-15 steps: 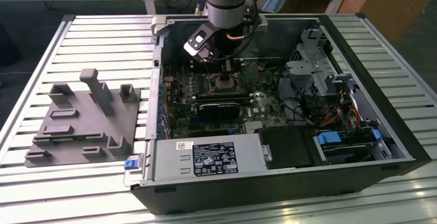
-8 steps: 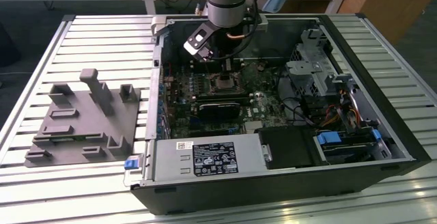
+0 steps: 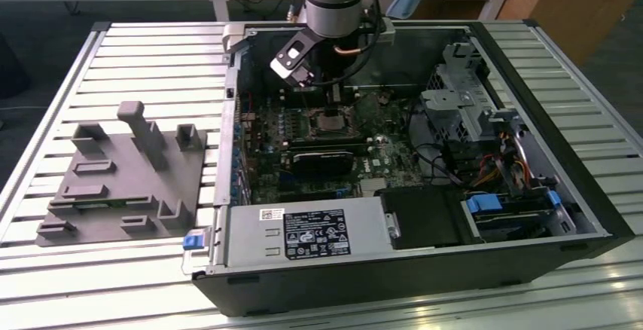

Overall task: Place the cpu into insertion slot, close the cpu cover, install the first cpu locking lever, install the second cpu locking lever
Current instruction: 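Close the cpu cover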

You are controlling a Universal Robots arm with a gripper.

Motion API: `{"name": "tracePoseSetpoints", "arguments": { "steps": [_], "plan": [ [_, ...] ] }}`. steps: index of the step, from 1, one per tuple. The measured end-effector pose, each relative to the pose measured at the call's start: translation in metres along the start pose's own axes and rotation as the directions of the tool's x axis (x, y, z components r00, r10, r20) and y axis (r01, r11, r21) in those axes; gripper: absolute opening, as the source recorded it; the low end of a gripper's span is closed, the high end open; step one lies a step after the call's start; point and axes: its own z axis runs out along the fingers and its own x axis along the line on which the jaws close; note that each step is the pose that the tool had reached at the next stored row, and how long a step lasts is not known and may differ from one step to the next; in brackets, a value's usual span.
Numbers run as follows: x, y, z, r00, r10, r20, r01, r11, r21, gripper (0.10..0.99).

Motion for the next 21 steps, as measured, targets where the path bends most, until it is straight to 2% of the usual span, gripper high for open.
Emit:
{"name": "tracePoseSetpoints", "arguments": {
  "steps": [5, 9, 16, 18, 21],
  "plan": [
    [-0.0001, 0.0003, -0.0043, 1.0, 0.0, 0.0, 0.0, 1.0, 0.0, 0.114],
    [-0.0001, 0.0008, -0.0129, 1.0, 0.001, 0.0, -0.001, 1.0, 0.001, 0.114],
    [-0.0004, 0.0024, -0.0399, 1.0, 0.001, 0.0001, -0.001, 1.0, 0.004, 0.114],
    [-0.0011, 0.0026, -0.0419, 1.0, 0.001, 0.0, -0.001, 1.0, 0.006, 0.114],
    [-0.0071, 0.0026, -0.0419, 1.0, 0.002, -0.0036, -0.002, 1.0, 0.006, 0.114]
  ]
}}
